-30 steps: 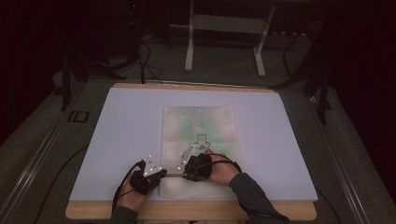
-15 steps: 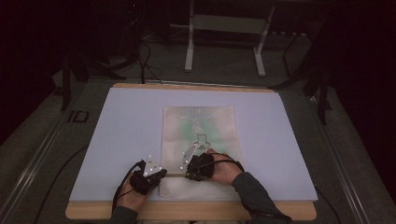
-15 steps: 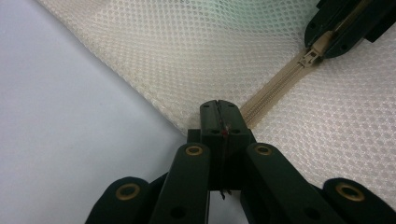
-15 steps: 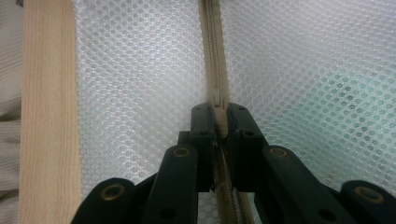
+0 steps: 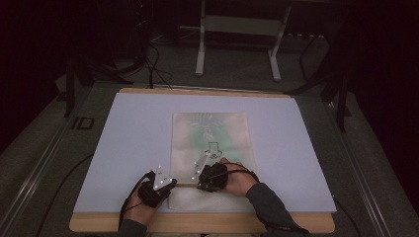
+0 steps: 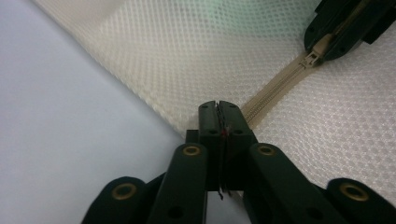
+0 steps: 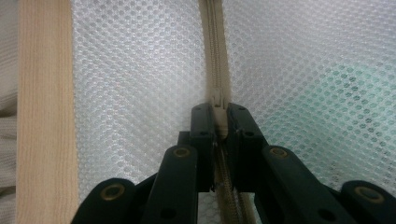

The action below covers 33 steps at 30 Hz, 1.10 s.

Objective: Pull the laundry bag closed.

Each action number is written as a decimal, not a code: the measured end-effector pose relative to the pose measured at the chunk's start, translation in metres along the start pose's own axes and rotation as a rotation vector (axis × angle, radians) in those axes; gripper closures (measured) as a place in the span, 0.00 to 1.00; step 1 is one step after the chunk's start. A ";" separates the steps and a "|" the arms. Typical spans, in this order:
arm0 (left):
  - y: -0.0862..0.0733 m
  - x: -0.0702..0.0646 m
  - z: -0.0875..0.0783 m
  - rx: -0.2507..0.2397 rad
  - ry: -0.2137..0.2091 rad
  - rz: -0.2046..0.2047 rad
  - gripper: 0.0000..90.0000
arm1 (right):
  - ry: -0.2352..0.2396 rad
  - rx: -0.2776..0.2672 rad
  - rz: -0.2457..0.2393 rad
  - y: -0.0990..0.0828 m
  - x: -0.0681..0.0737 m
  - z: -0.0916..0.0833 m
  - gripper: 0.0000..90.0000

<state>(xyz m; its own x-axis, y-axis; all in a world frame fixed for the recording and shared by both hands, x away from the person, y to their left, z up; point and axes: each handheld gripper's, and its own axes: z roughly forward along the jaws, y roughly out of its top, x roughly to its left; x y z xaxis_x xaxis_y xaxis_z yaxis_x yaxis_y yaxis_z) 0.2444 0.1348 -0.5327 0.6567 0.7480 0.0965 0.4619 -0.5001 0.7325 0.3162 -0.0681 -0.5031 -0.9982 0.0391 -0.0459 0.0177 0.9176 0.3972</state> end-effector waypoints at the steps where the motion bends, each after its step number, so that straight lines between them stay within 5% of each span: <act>1: 0.001 -0.001 -0.001 -0.013 -0.007 0.000 0.96 | 0.000 0.000 0.000 0.000 0.000 0.000 0.91; 5: 0.004 -0.006 -0.001 -0.039 -0.024 0.008 0.95 | -0.002 0.001 0.001 0.001 0.000 0.001 0.91; 10: 0.002 -0.008 0.006 -0.008 -0.050 0.017 0.95 | -0.003 0.002 0.000 0.001 0.000 0.001 0.91; 15: 0.001 -0.004 0.007 -0.006 -0.086 -0.039 0.99 | -0.001 0.006 -0.003 0.002 0.000 0.001 0.91; 33: 0.000 -0.003 0.007 -0.001 -0.085 -0.040 0.99 | -0.002 0.023 -0.020 0.003 0.002 -0.002 0.91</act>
<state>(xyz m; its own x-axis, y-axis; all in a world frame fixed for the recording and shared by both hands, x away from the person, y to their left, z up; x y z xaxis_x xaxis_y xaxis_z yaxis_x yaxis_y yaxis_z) 0.2467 0.1299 -0.5373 0.6859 0.7276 0.0094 0.4884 -0.4698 0.7353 0.3147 -0.0661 -0.5006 -0.9982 0.0212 -0.0554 -0.0011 0.9269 0.3754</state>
